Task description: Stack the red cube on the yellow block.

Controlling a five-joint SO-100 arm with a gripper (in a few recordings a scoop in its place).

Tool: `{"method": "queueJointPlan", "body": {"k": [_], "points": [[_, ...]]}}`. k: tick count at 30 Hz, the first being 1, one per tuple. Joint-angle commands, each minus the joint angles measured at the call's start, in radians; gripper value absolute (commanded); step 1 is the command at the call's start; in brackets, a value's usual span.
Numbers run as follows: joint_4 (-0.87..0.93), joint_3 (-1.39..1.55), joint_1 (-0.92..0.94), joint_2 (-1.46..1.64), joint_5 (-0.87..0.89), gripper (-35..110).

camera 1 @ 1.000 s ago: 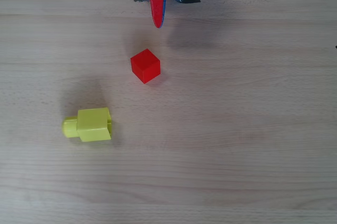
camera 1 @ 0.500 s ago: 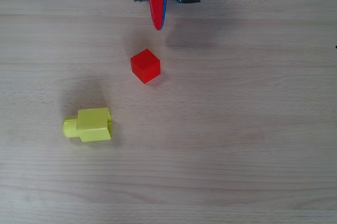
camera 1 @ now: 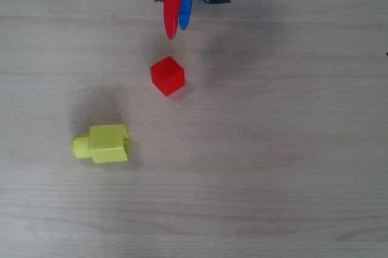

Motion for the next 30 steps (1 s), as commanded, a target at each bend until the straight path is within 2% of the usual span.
{"method": "queueJointPlan", "body": {"k": [1,21,30], "points": [[-0.011,-0.123,0.02,-0.063,0.034,26],[-0.049,-0.505,0.046,-0.64,0.268,26],[-0.051,-0.541,0.08,-0.782,0.31,22]]}}
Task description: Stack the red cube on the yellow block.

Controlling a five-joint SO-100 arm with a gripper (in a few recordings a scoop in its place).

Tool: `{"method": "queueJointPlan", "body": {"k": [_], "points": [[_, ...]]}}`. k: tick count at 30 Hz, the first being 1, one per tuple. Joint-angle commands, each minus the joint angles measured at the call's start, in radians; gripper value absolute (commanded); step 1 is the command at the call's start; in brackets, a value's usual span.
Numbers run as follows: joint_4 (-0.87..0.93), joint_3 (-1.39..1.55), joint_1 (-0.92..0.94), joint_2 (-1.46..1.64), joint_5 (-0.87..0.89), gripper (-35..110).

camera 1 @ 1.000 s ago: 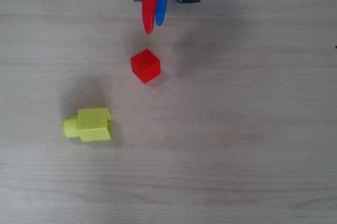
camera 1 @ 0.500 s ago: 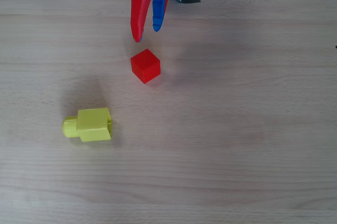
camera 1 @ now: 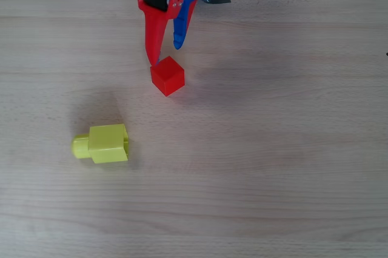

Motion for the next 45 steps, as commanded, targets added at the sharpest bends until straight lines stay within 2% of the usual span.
{"method": "queueJointPlan", "body": {"k": [1,13,27,41,45], "points": [[-0.006,-0.092,0.035,-0.043,0.034,22],[0.028,-0.184,0.052,-0.199,0.137,21],[0.229,-0.222,-0.035,-0.141,0.291,27],[0.218,-0.249,-0.014,-0.155,0.298,40],[0.167,-0.236,0.005,-0.21,0.284,41]]}}
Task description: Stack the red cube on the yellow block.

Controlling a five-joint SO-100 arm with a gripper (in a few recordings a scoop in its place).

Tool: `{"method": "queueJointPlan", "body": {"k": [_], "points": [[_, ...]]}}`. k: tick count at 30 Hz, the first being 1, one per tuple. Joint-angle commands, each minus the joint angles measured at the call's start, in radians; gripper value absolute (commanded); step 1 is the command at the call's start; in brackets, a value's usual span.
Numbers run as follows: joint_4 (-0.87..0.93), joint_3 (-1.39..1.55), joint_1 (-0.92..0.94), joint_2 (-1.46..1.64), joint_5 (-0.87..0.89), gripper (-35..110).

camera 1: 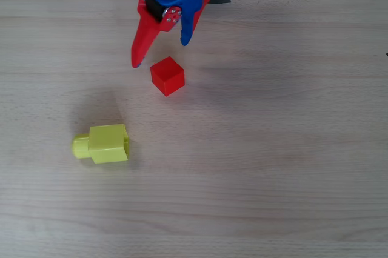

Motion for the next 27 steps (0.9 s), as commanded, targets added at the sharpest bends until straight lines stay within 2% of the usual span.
{"method": "queueJointPlan", "body": {"k": [1,10,13,20,27], "points": [[-0.041,-0.054,0.026,-0.006,-0.002,41],[-0.133,-0.109,0.021,-0.176,-0.054,30],[-0.169,-0.114,0.021,-0.202,-0.069,18],[-0.187,-0.12,0.018,-0.189,-0.078,2],[-0.095,-0.215,0.012,-0.117,-0.075,0]]}}
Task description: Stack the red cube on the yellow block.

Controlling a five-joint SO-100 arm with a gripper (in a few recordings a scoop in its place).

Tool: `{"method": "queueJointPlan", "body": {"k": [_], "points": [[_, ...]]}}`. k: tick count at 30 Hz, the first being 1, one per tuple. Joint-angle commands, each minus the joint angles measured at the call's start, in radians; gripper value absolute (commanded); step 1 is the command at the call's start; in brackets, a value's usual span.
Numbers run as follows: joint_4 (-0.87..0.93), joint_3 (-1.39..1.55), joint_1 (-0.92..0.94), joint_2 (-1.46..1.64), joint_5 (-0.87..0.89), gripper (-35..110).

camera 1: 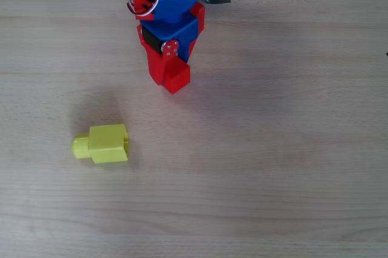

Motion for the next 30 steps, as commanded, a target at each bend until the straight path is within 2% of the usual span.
{"method": "queueJointPlan", "body": {"k": [1,7,11,19,23,30], "points": [[0.057,-0.126,-0.002,0.132,0.011,0],[0.083,-0.207,0.032,0.192,0.008,0],[0.031,-0.229,0.063,0.173,-0.017,0],[-0.051,-0.319,0.173,0.044,-0.072,0],[-0.034,-0.439,0.219,-0.063,-0.103,0],[-0.049,-0.541,0.229,-0.15,-0.097,0]]}}
